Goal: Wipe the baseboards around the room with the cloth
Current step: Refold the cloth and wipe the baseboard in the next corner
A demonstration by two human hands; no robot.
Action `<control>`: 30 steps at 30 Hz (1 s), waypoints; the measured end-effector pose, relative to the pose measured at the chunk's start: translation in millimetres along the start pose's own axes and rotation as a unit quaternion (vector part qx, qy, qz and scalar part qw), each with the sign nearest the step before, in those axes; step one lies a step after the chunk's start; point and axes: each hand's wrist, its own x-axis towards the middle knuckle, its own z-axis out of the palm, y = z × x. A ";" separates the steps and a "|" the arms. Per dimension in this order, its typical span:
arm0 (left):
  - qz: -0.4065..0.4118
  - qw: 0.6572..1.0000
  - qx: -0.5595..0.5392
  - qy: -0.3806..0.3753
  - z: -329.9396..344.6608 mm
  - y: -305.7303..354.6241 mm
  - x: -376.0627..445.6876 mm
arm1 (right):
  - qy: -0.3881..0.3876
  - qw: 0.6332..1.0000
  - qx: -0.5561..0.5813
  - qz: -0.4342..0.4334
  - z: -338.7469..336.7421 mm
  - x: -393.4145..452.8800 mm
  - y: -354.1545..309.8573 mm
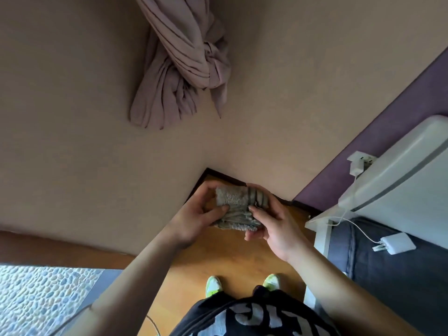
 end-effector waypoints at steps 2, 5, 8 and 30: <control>0.018 1.000 -0.002 0.008 4.3 5.0 7.1 | -0.016 1.000 0.026 0.004 -4.9 9.4 -4.6; 0.022 0.999 -0.030 0.023 11.6 12.2 15.3 | -0.059 0.998 0.026 0.016 -18.2 23.8 -14.9; 0.028 0.997 -0.060 0.038 21.8 21.1 23.9 | -0.106 0.994 0.024 0.032 -33.9 37.0 -26.6; 0.185 0.928 0.282 0.158 64.7 18.7 54.0 | -0.251 0.937 -0.219 0.104 -94.1 91.7 -67.8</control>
